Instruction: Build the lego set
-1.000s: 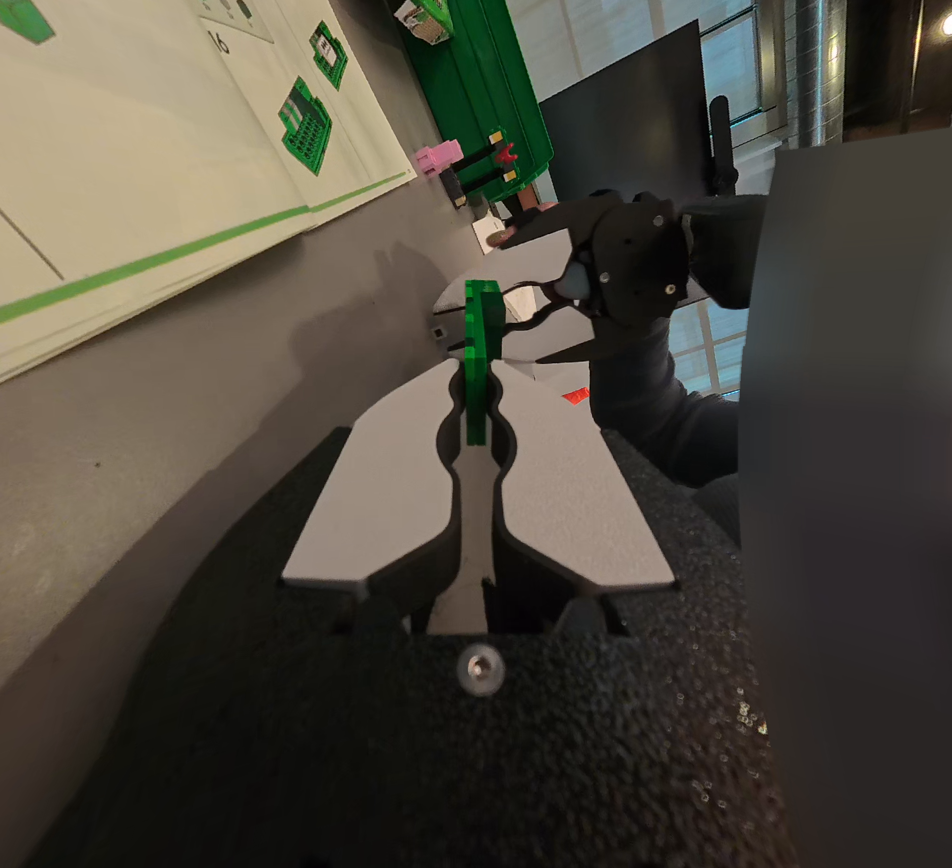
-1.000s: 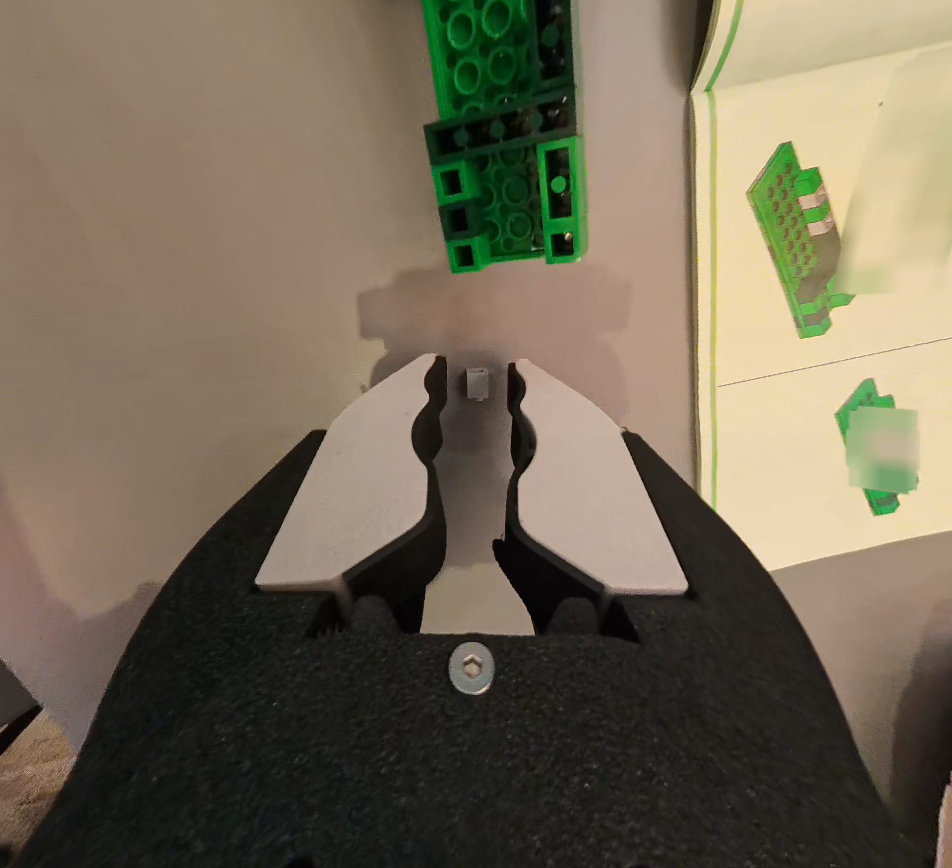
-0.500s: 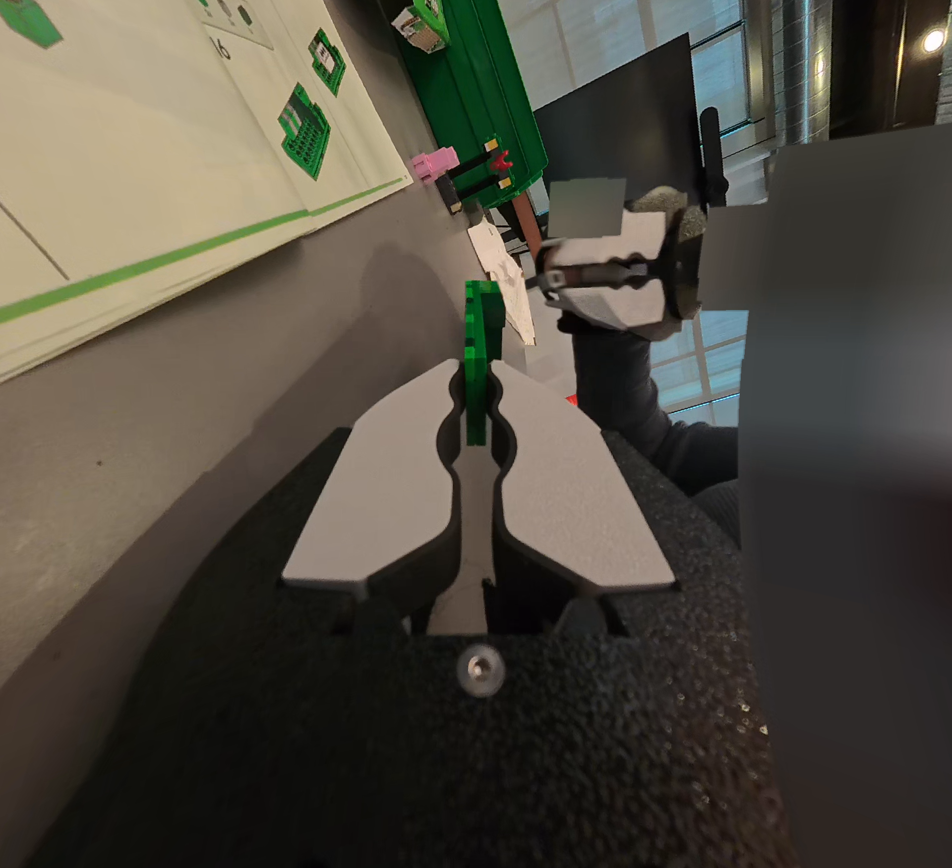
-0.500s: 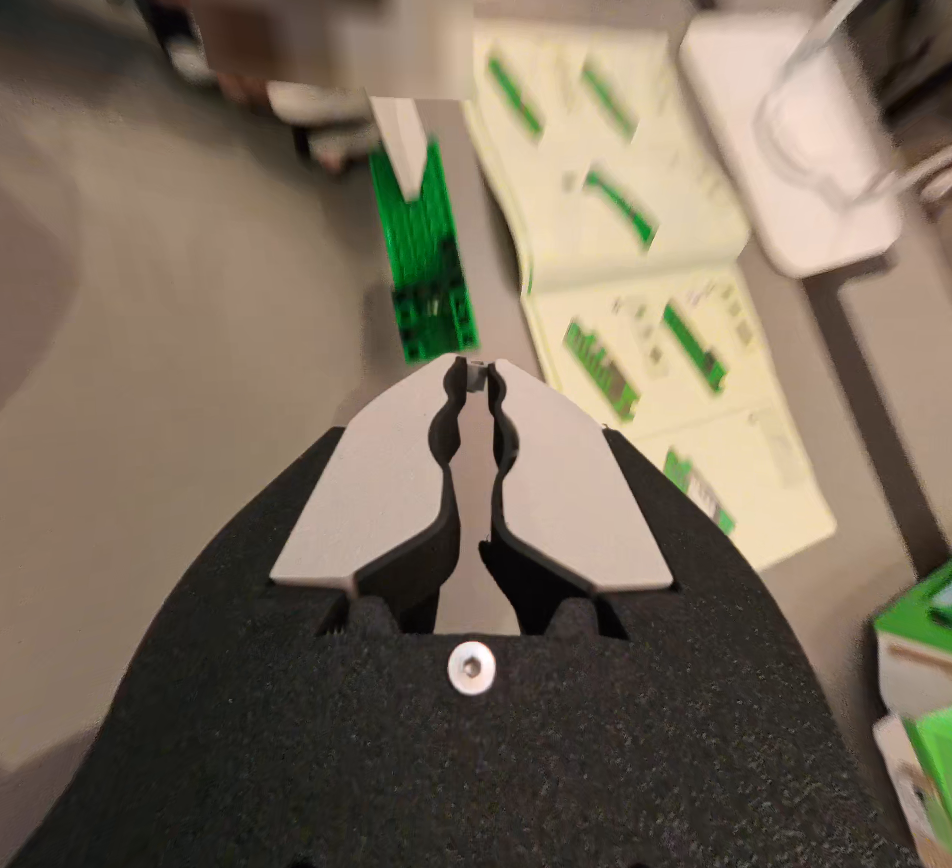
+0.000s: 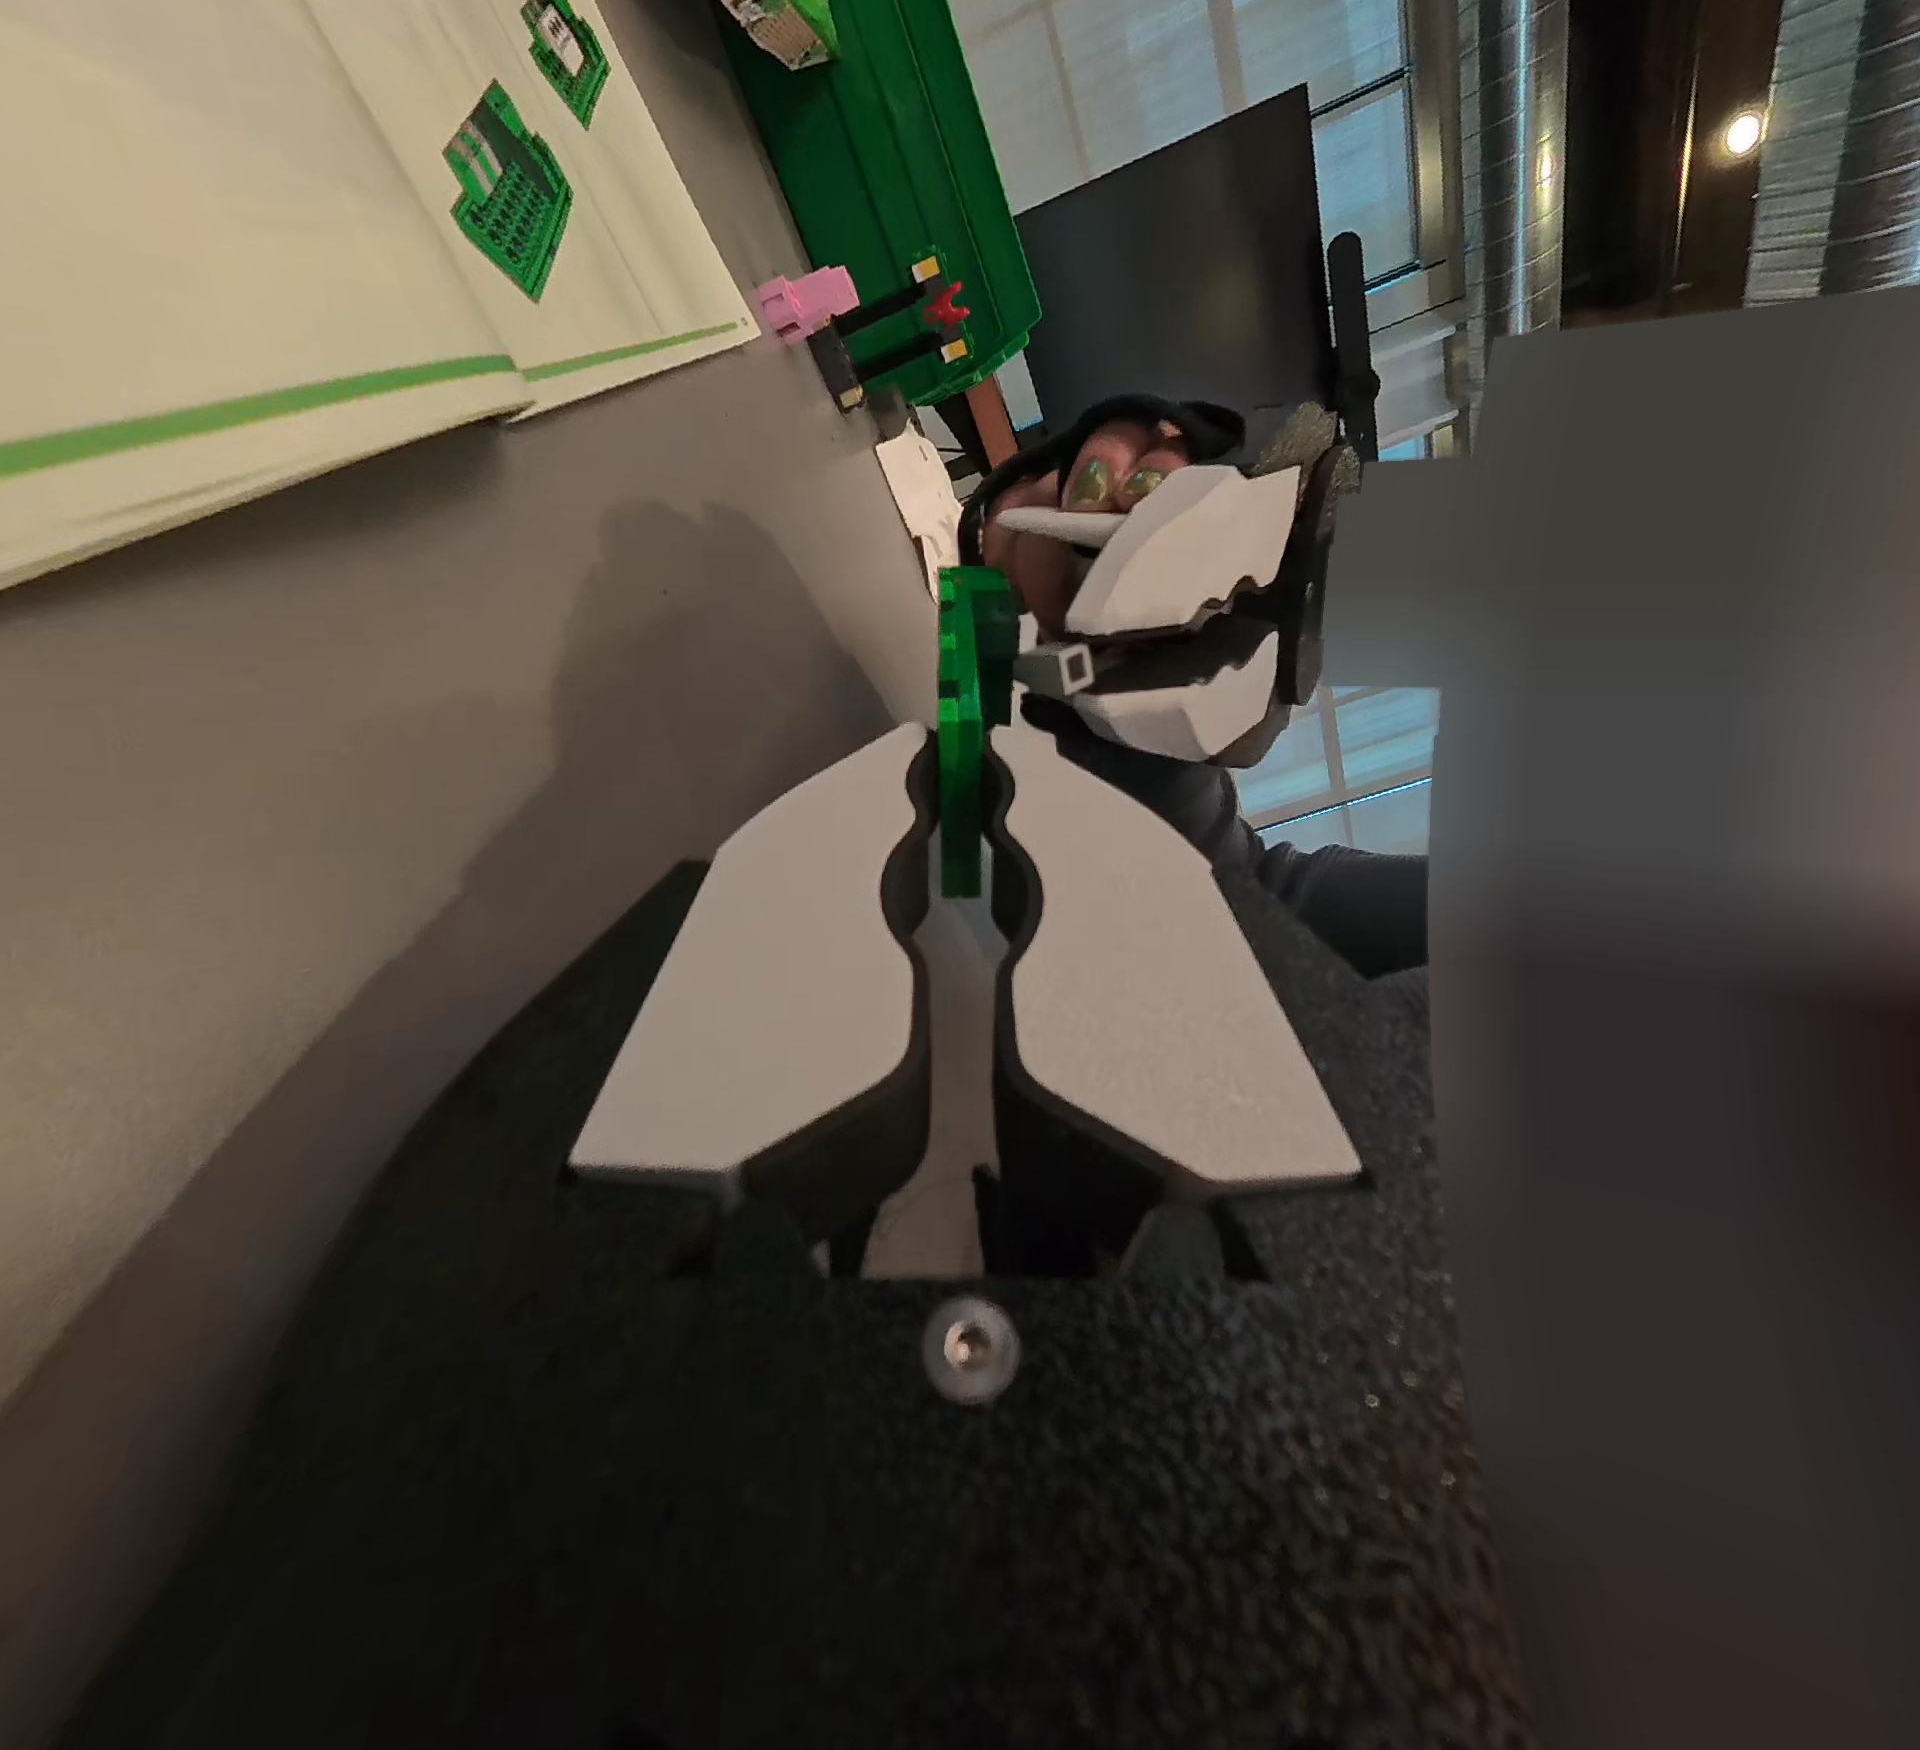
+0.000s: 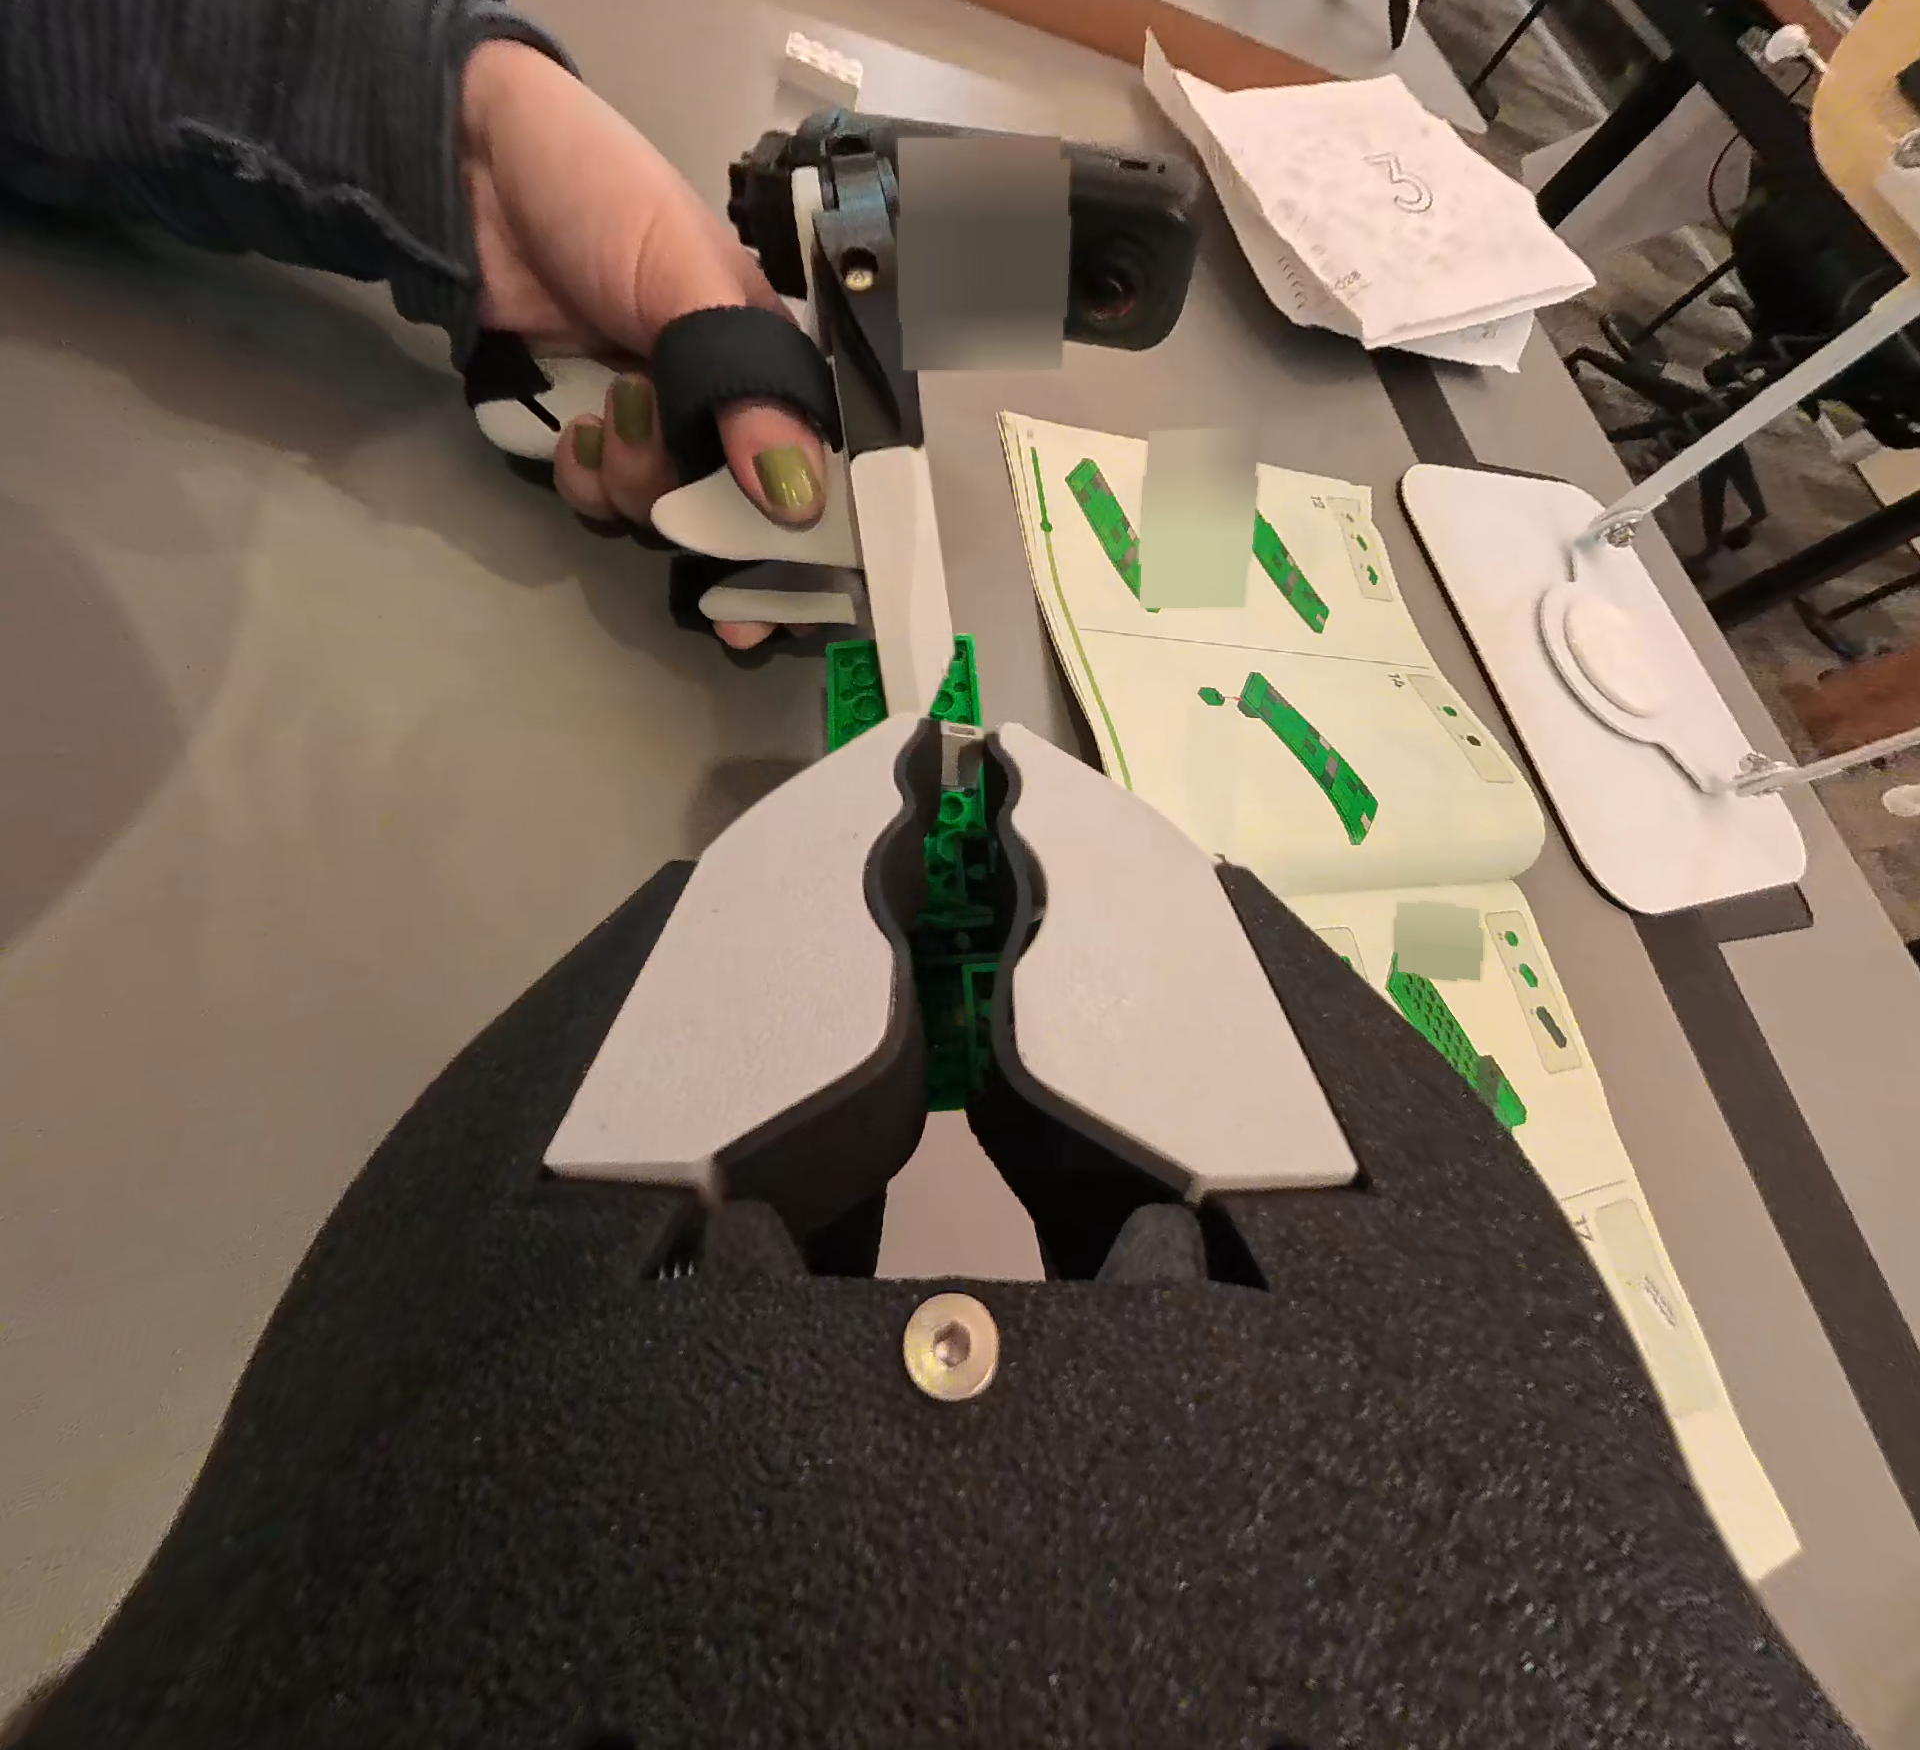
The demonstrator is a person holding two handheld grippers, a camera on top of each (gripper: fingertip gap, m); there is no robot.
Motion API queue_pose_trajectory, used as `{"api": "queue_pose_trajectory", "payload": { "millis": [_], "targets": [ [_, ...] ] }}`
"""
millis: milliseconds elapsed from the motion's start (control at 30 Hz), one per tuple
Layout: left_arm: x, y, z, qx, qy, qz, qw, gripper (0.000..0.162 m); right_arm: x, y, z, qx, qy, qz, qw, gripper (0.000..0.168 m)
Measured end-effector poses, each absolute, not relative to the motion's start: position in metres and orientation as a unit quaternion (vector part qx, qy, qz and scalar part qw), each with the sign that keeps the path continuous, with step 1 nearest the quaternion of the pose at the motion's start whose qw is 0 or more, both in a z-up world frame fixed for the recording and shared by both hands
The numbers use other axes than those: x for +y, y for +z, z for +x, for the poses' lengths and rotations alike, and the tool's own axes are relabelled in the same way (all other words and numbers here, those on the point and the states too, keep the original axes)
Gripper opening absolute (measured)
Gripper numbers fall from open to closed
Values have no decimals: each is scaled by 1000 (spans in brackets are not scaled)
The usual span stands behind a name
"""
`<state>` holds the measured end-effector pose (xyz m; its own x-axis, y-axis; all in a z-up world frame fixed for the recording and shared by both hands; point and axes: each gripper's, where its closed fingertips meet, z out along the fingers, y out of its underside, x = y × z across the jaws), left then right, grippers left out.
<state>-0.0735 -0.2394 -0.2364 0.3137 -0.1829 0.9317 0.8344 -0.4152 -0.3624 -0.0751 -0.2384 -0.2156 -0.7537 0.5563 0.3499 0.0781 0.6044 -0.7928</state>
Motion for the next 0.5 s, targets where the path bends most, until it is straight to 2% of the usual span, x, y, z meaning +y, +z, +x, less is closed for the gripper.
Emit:
{"api": "queue_pose_trajectory", "payload": {
  "millis": [500],
  "targets": [
    [-240,-236,-73,-247,-535,-651,478,6,-230,-223,-72,-876,352,-176,280,7]
  ]
}}
